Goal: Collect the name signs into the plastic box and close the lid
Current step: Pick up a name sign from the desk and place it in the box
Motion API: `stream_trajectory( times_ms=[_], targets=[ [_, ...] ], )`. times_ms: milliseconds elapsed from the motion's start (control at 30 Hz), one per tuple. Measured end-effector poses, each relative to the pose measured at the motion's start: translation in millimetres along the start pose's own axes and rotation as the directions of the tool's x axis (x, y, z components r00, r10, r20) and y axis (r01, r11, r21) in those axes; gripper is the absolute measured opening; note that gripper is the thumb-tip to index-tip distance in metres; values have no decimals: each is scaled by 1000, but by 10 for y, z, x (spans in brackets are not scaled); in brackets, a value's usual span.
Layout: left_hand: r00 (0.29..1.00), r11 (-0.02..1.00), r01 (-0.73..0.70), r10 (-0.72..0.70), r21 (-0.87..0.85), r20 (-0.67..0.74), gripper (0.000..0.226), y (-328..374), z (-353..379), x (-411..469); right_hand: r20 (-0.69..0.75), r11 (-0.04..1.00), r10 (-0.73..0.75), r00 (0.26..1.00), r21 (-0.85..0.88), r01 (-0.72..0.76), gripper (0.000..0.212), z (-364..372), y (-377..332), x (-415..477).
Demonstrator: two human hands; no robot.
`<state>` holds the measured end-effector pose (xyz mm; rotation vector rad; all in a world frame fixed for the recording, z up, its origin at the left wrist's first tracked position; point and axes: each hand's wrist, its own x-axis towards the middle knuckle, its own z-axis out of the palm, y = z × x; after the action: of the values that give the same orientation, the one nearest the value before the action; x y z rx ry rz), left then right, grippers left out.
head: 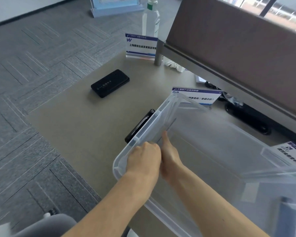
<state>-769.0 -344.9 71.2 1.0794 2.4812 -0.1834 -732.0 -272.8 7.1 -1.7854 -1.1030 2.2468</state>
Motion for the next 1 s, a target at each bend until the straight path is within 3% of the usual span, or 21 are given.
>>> stream_trajectory(
  times_ms=[233, 433, 600, 667, 733, 800, 833, 933, 1000],
  targets=[
    [1000, 1000, 7, -7, 6, 18, 33, 20, 4, 74, -22, 998, -53, 998, -22, 52, 85, 69, -17, -49],
    [999, 1000, 20, -21, 14, 28, 31, 16, 35, 96, -24, 995, -84, 996, -65, 82, 65, 54, -28, -9],
    [1000, 1000, 0, 0, 9, 25, 31, -1, 7, 63, -30, 994, -83, 996, -79, 80, 85, 49, -37, -33],
    [1000, 999, -21, 21, -30, 9, 34, -16, -58, 6, -29, 993, -89, 996, -86, 86, 77, 3, -88, -111],
    [995, 990, -95, 92, -100, -39, 37, -49, -152, -73, -18, 982, -162, 987, -101, 159, 54, -74, -200, -335],
    [973, 946, -218, 193, -239, -125, 40, -113, -319, -165, -20, 952, -268, 963, -158, 262, 34, -240, -334, -592],
    [958, 904, -274, 228, -327, -173, 43, -145, -441, -206, -19, 930, -325, 945, -187, 316, 38, -347, -409, -726],
    [903, 743, -421, 290, -520, -317, 49, -149, -964, -333, -49, 847, -494, 868, -254, 467, 84, -741, -665, -1227],
    [860, 660, -505, 328, -556, -391, 51, -18, -1369, -438, -75, 783, -603, 794, -249, 571, 82, -1045, -849, -1635]
  ],
)
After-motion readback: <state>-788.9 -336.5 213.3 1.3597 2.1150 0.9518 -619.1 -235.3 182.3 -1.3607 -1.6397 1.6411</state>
